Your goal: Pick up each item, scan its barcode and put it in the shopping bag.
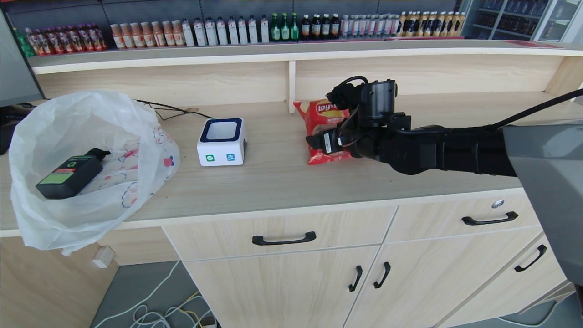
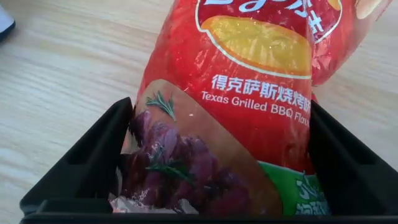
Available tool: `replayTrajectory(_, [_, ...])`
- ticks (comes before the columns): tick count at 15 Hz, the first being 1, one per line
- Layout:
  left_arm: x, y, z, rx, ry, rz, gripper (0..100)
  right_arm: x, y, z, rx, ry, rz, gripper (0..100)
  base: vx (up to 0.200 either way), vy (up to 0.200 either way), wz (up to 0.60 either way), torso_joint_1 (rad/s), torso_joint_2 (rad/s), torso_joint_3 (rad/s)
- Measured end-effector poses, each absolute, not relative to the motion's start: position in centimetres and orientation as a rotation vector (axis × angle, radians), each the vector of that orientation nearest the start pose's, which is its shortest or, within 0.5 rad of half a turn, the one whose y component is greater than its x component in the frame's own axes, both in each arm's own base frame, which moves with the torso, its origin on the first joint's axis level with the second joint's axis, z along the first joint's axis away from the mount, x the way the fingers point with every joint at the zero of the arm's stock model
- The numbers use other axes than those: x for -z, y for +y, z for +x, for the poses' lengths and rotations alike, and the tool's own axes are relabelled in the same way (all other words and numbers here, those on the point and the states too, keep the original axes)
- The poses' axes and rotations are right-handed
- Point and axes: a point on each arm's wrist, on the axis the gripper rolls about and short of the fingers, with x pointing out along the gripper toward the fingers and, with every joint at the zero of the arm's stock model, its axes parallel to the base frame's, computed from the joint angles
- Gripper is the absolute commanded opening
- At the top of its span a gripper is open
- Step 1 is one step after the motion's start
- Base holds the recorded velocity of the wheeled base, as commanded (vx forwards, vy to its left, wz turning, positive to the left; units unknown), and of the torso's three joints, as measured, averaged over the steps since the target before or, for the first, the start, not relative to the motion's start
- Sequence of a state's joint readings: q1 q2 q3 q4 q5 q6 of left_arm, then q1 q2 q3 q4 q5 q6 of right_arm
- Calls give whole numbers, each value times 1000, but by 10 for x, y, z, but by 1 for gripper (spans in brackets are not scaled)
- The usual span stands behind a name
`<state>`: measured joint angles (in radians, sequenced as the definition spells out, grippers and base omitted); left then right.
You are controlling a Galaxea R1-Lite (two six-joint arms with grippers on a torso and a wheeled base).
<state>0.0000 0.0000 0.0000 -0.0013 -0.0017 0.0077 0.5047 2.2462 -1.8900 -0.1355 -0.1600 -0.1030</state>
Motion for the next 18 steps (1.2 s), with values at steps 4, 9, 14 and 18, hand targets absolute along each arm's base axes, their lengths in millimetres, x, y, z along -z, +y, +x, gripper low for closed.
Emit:
replayTrajectory(4, [-76, 0, -23, 2, -1, 8, 100, -218, 229, 422, -355, 197, -175, 0, 0, 0, 0, 0, 0, 0])
replayTrajectory(9, [-76, 0, -23, 2, -1, 8, 100, -224, 230, 420, -356, 176, -167, 0, 0, 0, 0, 0, 0, 0])
replayTrajectory(14, [-76, 0, -23, 2, -1, 8, 100, -235, 227, 413, -350, 173, -128, 0, 0, 0, 0, 0, 0, 0])
replayTrajectory(18, [-76, 0, -23, 2, -1, 8, 100, -253, 222, 402, -349, 141, -105, 0, 0, 0, 0, 0, 0, 0])
